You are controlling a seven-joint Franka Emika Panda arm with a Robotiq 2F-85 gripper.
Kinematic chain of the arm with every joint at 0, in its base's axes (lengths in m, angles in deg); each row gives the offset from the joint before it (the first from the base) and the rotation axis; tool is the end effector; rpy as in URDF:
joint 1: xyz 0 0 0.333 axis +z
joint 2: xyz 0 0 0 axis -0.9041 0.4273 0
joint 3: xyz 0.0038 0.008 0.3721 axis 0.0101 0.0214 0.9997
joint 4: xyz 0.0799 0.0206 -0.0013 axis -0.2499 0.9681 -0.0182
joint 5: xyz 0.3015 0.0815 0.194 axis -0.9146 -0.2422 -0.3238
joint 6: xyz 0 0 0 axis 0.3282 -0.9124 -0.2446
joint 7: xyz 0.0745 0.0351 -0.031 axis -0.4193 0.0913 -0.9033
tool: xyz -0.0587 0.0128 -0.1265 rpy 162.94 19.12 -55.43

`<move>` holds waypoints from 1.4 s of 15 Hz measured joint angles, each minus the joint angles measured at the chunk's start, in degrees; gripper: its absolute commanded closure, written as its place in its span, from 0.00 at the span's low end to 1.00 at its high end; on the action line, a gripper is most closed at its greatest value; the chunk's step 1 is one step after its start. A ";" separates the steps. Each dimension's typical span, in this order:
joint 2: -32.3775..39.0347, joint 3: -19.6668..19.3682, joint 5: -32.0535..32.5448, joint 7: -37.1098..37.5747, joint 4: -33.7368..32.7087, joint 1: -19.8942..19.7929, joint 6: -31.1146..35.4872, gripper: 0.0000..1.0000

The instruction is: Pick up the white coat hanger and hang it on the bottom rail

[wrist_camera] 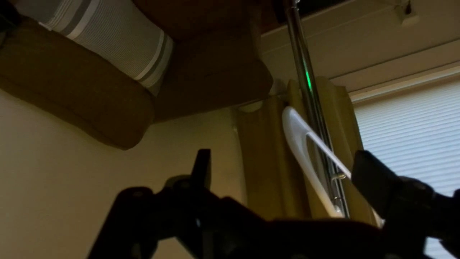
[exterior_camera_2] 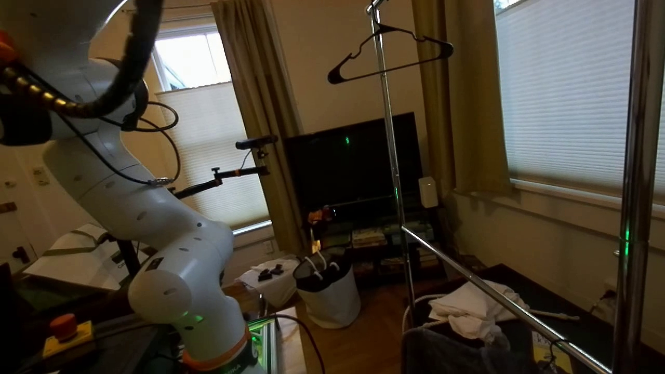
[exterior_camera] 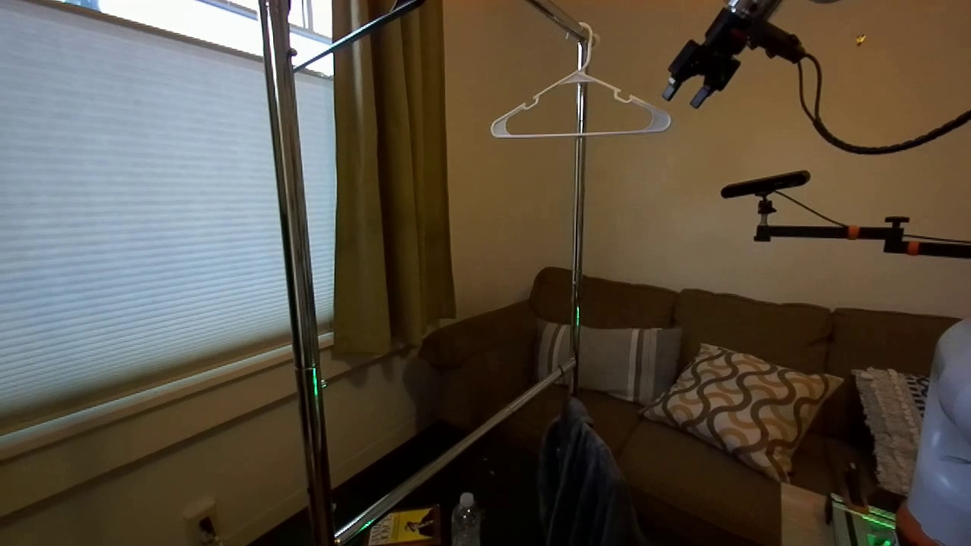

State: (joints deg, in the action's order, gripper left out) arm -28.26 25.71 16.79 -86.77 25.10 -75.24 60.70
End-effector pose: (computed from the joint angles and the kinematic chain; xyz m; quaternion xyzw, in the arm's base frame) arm 0.2720 -0.2913 0.8405 0.9168 -0.2014 0.3412 0.0501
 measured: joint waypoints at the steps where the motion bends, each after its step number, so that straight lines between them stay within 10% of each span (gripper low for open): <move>1: 1.31 -0.03 -0.90 -0.50 -0.96 0.29 -1.50 0.06; 12: 8.02 -3.53 -13.44 -13.22 -7.12 0.58 -9.30 0.97; 21: 8.18 -2.14 -17.26 -18.96 -8.73 2.05 -12.95 0.98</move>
State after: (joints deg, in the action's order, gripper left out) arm -20.09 23.57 -0.47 -105.73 16.37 -73.18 47.75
